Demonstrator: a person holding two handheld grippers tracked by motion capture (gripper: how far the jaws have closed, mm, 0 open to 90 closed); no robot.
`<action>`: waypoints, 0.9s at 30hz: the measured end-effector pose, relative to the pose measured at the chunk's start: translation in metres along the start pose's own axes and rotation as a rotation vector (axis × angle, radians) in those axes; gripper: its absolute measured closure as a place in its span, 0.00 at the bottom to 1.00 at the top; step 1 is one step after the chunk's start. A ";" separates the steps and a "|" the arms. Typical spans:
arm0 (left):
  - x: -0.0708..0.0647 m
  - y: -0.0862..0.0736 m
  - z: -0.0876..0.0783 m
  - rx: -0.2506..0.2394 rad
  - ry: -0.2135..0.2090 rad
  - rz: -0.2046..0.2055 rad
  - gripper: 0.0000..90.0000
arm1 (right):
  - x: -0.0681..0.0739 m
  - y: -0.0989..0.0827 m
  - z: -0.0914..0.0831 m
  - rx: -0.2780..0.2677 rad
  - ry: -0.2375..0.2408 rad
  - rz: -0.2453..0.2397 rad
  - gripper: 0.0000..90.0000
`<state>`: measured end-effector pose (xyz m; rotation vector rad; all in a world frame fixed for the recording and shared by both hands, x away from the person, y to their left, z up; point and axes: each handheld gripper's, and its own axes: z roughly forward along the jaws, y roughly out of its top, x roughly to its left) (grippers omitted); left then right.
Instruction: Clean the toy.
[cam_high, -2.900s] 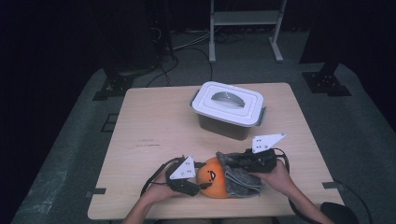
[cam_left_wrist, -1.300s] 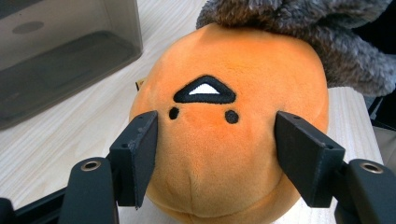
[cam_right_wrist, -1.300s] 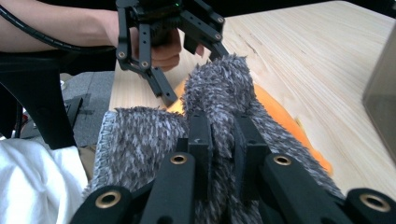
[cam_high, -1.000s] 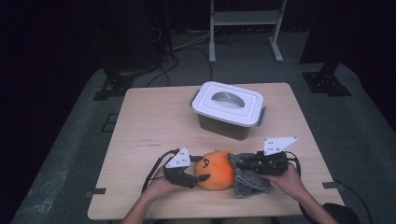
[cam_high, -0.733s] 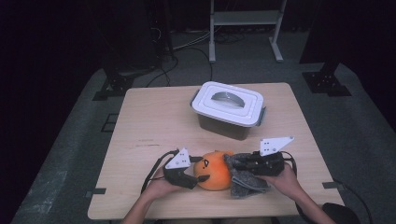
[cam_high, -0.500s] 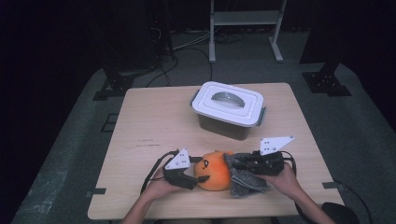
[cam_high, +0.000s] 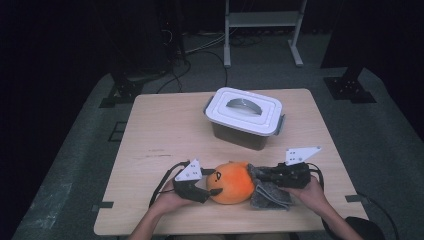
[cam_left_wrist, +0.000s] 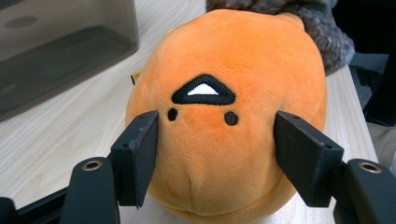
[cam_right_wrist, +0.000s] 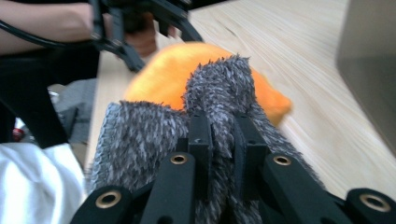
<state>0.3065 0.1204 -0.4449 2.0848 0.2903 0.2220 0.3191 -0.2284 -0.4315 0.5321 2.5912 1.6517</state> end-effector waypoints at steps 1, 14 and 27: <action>-0.001 0.001 0.001 0.001 0.004 -0.002 0.37 | 0.002 0.002 0.001 -0.008 0.012 -0.008 0.88; 0.000 0.007 0.002 0.002 0.029 -0.056 0.39 | 0.010 0.004 -0.003 -0.003 0.025 -0.056 0.88; 0.003 0.015 0.004 -0.010 0.012 -0.088 0.27 | 0.020 0.026 0.021 0.000 0.052 -0.141 0.88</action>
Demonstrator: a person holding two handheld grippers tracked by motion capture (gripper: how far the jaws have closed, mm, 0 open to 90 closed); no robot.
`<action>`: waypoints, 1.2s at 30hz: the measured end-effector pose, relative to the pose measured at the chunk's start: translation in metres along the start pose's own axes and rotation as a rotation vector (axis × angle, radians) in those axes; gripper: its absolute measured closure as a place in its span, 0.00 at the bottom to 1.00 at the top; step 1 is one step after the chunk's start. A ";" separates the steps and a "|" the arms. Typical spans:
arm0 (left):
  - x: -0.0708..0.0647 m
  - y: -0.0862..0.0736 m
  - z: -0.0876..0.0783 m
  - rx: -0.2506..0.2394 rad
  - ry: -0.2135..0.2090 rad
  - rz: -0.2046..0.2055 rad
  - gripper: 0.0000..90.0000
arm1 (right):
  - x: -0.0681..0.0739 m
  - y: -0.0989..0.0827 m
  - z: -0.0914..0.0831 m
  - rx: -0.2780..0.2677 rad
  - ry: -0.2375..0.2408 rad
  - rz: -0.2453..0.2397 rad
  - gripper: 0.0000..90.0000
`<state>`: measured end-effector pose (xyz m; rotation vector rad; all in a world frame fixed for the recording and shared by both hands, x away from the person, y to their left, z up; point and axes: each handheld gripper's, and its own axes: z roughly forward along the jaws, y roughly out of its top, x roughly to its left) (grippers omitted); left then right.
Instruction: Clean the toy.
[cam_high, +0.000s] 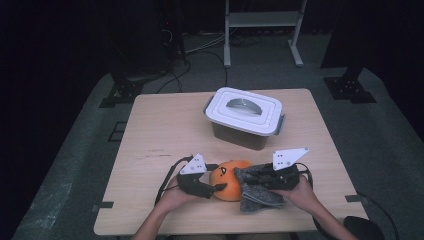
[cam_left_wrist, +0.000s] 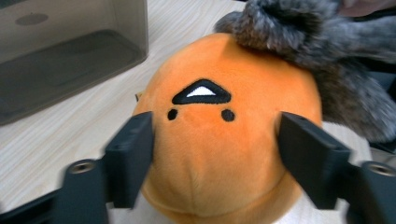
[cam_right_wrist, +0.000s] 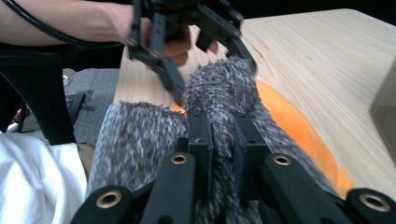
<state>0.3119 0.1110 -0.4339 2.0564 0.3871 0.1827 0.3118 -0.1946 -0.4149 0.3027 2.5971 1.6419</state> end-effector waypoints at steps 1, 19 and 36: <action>0.000 0.000 -0.001 0.008 -0.003 0.000 0.23 | -0.002 -0.002 -0.002 0.001 -0.006 0.003 0.88; -0.006 -0.001 0.005 0.031 0.020 0.072 0.42 | 0.011 0.024 0.024 0.058 -0.017 -0.140 0.88; 0.002 -0.005 0.003 -0.020 -0.058 -0.057 0.25 | -0.004 0.002 0.002 0.002 -0.010 0.017 0.87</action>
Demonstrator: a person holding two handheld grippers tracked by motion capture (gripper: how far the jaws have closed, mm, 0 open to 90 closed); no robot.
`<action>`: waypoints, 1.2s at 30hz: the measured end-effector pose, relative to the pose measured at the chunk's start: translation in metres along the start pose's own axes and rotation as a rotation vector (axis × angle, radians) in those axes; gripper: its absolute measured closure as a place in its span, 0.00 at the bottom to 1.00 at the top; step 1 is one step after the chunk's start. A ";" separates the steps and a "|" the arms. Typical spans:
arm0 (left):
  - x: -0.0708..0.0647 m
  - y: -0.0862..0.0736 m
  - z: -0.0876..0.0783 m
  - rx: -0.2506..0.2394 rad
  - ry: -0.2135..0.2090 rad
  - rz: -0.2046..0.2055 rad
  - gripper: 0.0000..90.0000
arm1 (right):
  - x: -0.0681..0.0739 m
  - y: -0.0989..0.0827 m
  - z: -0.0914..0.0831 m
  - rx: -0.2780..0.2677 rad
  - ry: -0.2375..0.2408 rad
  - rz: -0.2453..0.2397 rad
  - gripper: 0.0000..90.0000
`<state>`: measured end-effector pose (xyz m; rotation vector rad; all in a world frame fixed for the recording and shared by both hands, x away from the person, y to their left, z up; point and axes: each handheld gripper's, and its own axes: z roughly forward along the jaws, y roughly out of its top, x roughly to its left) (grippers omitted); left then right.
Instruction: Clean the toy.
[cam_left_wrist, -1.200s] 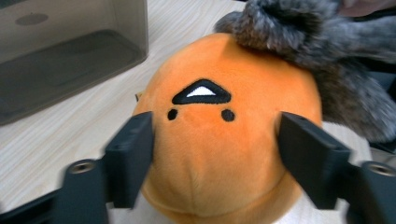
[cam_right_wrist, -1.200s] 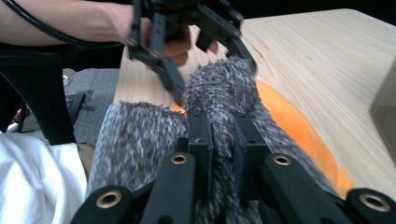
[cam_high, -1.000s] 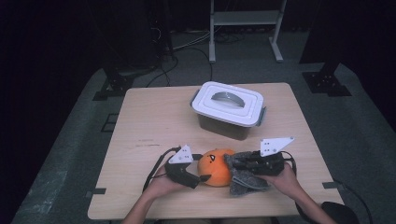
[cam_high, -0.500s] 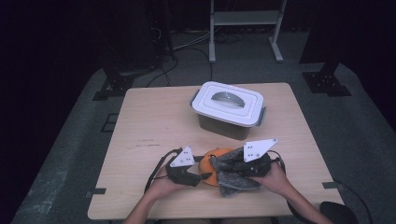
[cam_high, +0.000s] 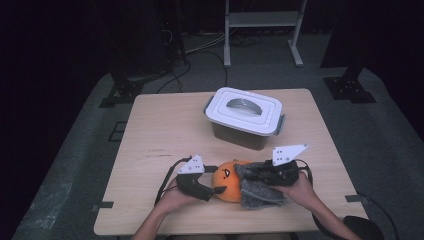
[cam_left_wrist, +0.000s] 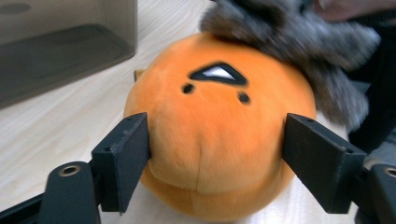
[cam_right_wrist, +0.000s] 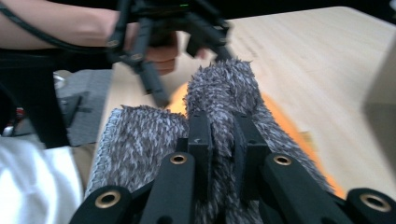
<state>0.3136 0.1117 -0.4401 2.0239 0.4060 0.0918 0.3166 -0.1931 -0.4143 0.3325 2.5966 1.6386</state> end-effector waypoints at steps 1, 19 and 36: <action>0.000 0.001 0.001 -0.005 -0.007 -0.014 0.24 | 0.005 -0.003 0.001 -0.002 0.014 0.002 0.87; -0.018 0.000 0.002 0.040 0.041 0.125 0.38 | 0.000 0.008 0.010 -0.007 -0.003 -0.005 0.87; -0.018 0.006 0.007 0.068 0.036 0.133 0.32 | 0.003 0.005 0.011 -0.009 0.033 -0.027 0.87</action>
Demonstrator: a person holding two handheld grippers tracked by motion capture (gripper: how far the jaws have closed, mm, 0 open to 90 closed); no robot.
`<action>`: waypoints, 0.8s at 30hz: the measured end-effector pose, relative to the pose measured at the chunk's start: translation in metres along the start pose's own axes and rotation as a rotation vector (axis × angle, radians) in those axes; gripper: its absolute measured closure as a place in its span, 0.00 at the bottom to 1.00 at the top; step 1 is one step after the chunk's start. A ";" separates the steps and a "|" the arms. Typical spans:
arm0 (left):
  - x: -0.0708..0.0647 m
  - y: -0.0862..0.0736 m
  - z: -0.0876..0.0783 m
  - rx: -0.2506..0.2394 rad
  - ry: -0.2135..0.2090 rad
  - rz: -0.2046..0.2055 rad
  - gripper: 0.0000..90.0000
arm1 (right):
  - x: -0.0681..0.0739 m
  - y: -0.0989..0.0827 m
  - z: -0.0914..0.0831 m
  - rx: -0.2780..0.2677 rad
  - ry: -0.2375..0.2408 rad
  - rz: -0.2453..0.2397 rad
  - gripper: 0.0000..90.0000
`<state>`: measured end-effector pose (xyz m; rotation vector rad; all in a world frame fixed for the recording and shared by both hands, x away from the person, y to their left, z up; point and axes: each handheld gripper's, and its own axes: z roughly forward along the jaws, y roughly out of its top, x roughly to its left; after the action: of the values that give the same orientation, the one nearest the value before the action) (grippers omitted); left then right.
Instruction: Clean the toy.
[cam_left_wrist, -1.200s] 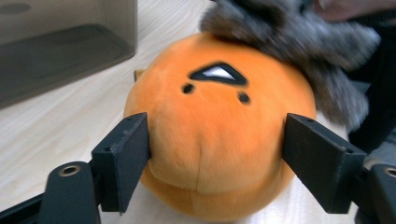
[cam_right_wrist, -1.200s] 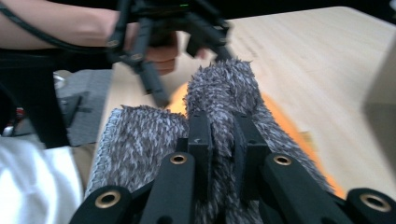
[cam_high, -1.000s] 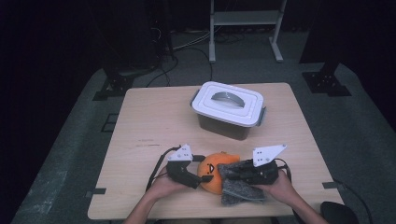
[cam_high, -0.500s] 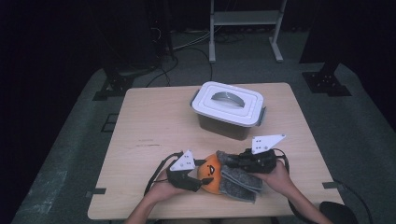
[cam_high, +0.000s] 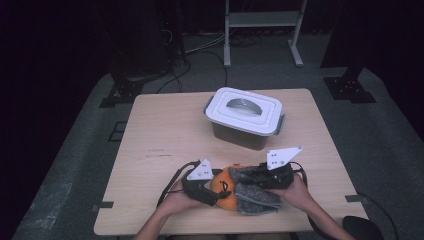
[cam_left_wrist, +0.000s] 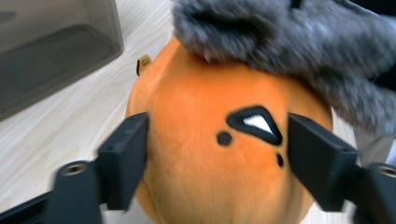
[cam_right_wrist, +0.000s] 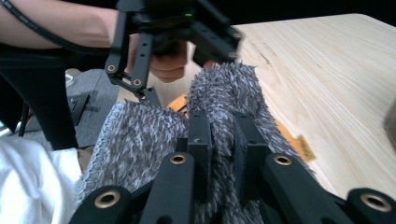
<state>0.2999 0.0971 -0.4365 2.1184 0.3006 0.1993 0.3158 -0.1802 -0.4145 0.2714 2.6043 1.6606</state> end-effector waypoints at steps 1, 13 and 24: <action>-0.001 -0.001 -0.001 -0.003 0.002 0.005 0.34 | -0.003 -0.001 -0.002 -0.005 -0.002 0.012 0.87; -0.005 -0.009 -0.008 -0.008 0.017 0.011 0.37 | -0.018 -0.025 -0.029 -0.011 -0.048 0.125 0.87; -0.006 -0.005 -0.004 -0.020 0.031 0.009 0.37 | -0.013 -0.020 -0.030 -0.005 -0.057 0.107 0.87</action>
<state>0.2925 0.1012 -0.4388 2.0991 0.3062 0.2396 0.3222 -0.2178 -0.4205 0.4585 2.5863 1.6648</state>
